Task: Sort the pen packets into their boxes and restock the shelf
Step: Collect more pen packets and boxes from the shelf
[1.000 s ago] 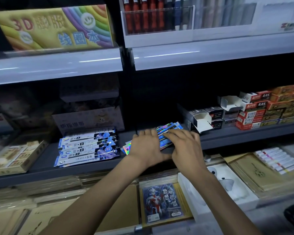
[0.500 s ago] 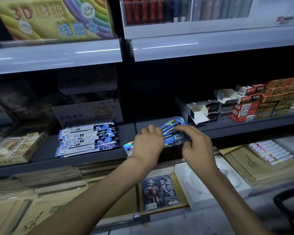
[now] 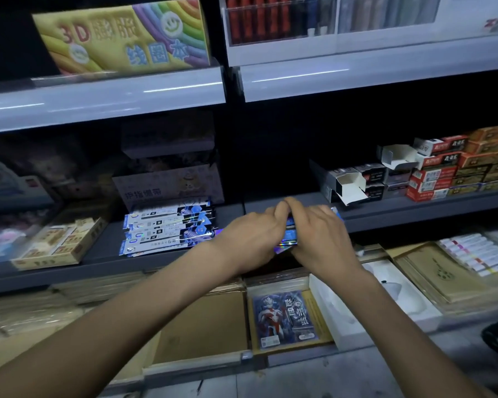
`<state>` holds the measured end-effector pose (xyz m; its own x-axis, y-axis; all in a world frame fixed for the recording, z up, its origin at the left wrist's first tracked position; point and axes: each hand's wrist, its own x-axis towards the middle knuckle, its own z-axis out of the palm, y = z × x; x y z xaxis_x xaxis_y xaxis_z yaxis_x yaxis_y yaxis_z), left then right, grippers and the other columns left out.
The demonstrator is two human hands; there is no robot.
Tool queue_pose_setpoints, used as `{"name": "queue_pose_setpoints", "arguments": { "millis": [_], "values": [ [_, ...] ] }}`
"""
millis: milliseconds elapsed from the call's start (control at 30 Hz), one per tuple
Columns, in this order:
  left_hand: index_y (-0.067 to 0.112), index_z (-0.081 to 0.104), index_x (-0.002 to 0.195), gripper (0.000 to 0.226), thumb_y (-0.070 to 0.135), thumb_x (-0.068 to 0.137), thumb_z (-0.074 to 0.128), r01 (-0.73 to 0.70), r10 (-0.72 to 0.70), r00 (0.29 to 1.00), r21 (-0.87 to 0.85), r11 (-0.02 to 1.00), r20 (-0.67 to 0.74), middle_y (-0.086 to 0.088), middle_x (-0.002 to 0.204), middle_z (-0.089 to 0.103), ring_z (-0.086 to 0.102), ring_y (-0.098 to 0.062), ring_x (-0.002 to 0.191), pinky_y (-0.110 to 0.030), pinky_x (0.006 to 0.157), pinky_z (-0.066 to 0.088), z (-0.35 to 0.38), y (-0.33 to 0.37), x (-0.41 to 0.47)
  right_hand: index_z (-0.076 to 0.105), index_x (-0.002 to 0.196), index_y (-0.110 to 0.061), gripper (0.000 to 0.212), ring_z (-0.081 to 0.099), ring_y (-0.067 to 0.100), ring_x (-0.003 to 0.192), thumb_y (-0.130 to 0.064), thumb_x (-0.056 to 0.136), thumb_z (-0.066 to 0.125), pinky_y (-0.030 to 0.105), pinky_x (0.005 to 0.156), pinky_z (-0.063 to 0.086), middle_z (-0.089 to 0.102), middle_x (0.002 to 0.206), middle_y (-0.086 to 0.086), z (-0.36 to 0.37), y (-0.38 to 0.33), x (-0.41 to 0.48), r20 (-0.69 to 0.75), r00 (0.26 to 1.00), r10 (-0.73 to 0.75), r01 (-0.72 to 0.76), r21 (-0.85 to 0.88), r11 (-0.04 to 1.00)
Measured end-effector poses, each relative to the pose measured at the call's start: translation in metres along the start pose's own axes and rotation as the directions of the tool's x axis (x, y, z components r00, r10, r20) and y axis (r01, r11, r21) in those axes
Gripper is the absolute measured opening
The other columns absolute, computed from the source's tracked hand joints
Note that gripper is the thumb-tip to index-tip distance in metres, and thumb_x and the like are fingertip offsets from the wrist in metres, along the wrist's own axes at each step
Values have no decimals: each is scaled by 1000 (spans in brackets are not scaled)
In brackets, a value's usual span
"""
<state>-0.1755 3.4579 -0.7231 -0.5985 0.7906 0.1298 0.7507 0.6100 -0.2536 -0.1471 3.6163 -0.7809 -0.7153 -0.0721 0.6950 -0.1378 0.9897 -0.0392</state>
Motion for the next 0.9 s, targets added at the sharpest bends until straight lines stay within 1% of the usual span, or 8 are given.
{"name": "queue_pose_setpoints", "arguments": {
  "millis": [133,300,433,567,667,733,800,900],
  "values": [
    [3,27,136,65,23,91,69,11,1,997,-173,985,72,-19,108,66,66,-43,96,-38,66,37,-5,-11,-1,42,153,-10,106,70,27,86,-36,61,89,36,84,47,75,93,3,1,-10,-2,175,983,46,-70,137,988],
    [9,38,125,67,22,77,82,62,-8,972,-226,972,233,-15,107,66,64,-38,96,-35,67,40,-21,-17,6,62,111,-15,45,67,35,83,-41,78,78,37,76,39,75,92,9,-1,-26,-7,210,965,156,-196,188,962],
    [16,48,118,59,31,74,84,40,5,948,-134,990,317,-5,94,57,62,-32,95,-30,67,34,-37,-16,7,69,104,-22,30,68,32,88,-35,79,77,32,70,37,76,92,6,-12,-38,-11,332,923,195,-296,287,911],
    [27,51,126,63,49,76,81,-83,57,965,90,992,256,-1,106,66,65,-30,102,-33,70,39,-52,-18,7,56,65,-23,23,62,18,60,-28,76,75,38,59,47,66,63,1,-9,-43,-18,531,800,279,-552,471,688],
    [29,52,135,71,65,77,73,-198,213,976,198,960,-55,3,125,65,63,-23,116,-39,92,46,-61,-33,-7,69,80,-9,8,75,20,71,-13,85,73,50,74,62,75,73,12,-13,-44,-23,662,707,247,-700,609,372],
    [27,54,139,71,65,82,72,-236,233,907,34,971,-352,5,136,60,57,-18,127,-41,104,43,-61,-45,-28,71,99,-1,9,79,33,83,-5,91,71,49,86,64,78,84,20,-23,-43,-25,734,645,212,-763,634,124],
    [22,56,138,69,55,83,80,-191,-8,829,-297,936,-560,6,137,58,56,-15,129,-36,103,45,-47,-45,-57,68,103,3,14,77,35,79,-5,92,71,44,80,64,76,85,22,-32,-45,-27,794,590,144,-795,603,-69],
    [19,61,126,68,46,72,90,-29,-504,822,-902,431,-267,2,119,69,67,-13,110,-27,97,50,-6,-26,-87,68,95,-2,7,72,31,72,-7,91,72,42,76,60,71,81,18,-38,-52,-31,833,553,25,-815,546,-194]
  ]
}}
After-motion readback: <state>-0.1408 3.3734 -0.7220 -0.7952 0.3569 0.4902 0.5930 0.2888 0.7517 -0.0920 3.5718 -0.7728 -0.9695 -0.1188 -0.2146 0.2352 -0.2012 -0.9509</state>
